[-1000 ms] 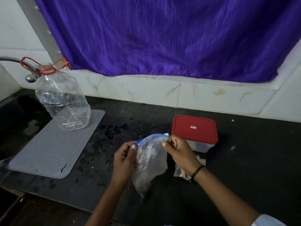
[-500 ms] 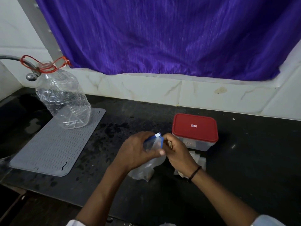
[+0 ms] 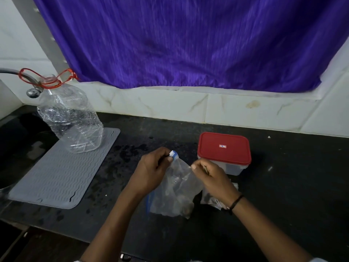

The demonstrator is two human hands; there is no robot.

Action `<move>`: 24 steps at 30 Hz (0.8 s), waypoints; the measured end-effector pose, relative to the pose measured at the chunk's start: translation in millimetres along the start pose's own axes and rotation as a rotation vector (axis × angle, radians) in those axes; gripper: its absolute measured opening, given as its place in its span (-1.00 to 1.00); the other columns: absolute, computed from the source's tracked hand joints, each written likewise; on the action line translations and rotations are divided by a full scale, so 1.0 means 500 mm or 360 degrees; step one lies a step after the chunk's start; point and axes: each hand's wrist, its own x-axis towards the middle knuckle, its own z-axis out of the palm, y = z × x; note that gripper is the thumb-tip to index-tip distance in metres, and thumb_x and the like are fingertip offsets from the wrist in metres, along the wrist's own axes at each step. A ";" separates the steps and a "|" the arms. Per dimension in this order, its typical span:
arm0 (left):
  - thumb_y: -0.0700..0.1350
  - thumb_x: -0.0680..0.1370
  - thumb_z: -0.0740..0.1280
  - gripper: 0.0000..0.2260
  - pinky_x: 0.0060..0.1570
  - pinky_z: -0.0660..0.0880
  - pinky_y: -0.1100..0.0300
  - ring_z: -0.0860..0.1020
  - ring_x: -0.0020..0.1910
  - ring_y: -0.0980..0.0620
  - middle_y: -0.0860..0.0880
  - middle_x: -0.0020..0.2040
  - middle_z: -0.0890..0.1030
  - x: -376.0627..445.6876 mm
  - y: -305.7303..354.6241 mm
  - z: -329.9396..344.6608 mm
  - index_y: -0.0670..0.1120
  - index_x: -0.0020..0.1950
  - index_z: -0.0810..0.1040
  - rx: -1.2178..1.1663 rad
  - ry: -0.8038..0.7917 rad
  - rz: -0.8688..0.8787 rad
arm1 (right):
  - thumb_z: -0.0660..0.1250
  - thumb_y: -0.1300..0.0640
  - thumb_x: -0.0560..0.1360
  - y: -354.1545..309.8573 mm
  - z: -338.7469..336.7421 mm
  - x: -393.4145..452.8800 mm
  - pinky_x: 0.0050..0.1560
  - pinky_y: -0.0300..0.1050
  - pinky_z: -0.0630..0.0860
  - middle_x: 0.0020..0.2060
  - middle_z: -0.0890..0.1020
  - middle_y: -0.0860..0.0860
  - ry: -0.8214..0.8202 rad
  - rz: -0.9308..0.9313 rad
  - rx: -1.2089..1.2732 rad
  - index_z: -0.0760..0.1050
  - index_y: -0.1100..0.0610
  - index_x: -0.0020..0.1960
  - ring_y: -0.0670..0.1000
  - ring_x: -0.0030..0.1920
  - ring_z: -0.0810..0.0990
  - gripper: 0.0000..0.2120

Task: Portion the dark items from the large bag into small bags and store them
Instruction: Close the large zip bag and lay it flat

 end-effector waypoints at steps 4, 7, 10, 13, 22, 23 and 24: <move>-0.23 0.64 0.29 -0.85 -0.25 0.40 0.30 0.51 -0.28 0.15 0.05 -0.19 0.57 0.006 -0.012 -0.027 -0.11 -0.10 0.58 -0.0226 -0.0080 -0.0024 | 0.31 0.01 0.56 0.027 -0.019 -0.007 -0.17 -0.11 0.45 -0.25 0.58 0.02 -0.0278 0.0044 -0.0175 0.53 0.05 -0.13 -0.13 -0.24 0.50 -0.85; -0.19 0.65 0.29 -0.84 -0.23 0.44 0.20 0.54 -0.25 0.10 0.07 -0.21 0.59 0.012 -0.032 -0.032 -0.04 -0.09 0.59 -0.0261 -0.0052 -0.0065 | 0.28 0.04 0.57 0.032 -0.019 -0.012 -0.13 -0.03 0.52 -0.20 0.61 0.05 -0.0246 0.0034 -0.0323 0.51 0.05 -0.12 -0.01 -0.21 0.55 -0.86; -0.21 0.64 0.29 -0.76 -0.30 0.40 0.28 0.48 -0.33 0.20 0.14 -0.29 0.55 0.018 -0.047 -0.029 0.05 -0.18 0.55 -0.0234 0.0200 -0.0125 | 0.24 0.04 0.60 0.034 -0.016 -0.016 -0.18 -0.15 0.48 -0.24 0.58 -0.06 -0.0200 0.0049 -0.0475 0.50 0.07 -0.08 -0.12 -0.24 0.52 -0.86; -0.21 0.63 0.29 -0.74 -0.36 0.35 0.36 0.45 -0.38 0.18 0.08 -0.32 0.54 0.019 -0.056 -0.022 0.05 -0.22 0.51 -0.0195 0.0397 -0.0181 | 0.22 0.03 0.61 0.040 -0.010 -0.017 -0.23 -0.26 0.40 -0.23 0.55 -0.09 -0.0124 0.0116 -0.0475 0.47 0.11 -0.07 -0.17 -0.26 0.46 -0.83; 0.14 0.62 0.26 -0.74 -0.07 0.54 0.16 0.62 -0.04 0.11 0.02 0.00 0.66 0.004 -0.092 0.001 0.03 0.15 0.61 -0.0482 0.0156 -0.0463 | 0.10 -0.04 0.64 0.059 0.020 -0.035 -0.22 -0.05 0.44 -0.31 0.53 -0.04 0.0023 0.0264 -0.0524 0.35 0.05 -0.09 -0.07 -0.27 0.51 -0.78; 0.24 0.58 0.27 -0.66 -0.02 0.55 0.14 0.61 0.02 0.10 0.05 0.06 0.64 -0.004 -0.104 0.005 0.05 0.19 0.59 -0.0423 0.0030 -0.0593 | 0.10 -0.04 0.64 0.060 0.025 -0.040 -0.20 -0.01 0.46 -0.31 0.53 -0.03 0.0043 0.0268 -0.0501 0.35 0.06 -0.09 -0.05 -0.27 0.52 -0.79; 0.32 0.53 0.30 -0.57 0.00 0.55 0.11 0.61 0.04 0.07 0.06 0.06 0.62 -0.012 -0.117 0.009 0.04 0.19 0.57 -0.0326 -0.0092 -0.0735 | 0.10 -0.03 0.65 0.060 0.029 -0.044 -0.19 0.04 0.48 -0.30 0.54 -0.02 0.0066 0.0269 -0.0468 0.34 0.06 -0.09 -0.03 -0.27 0.53 -0.79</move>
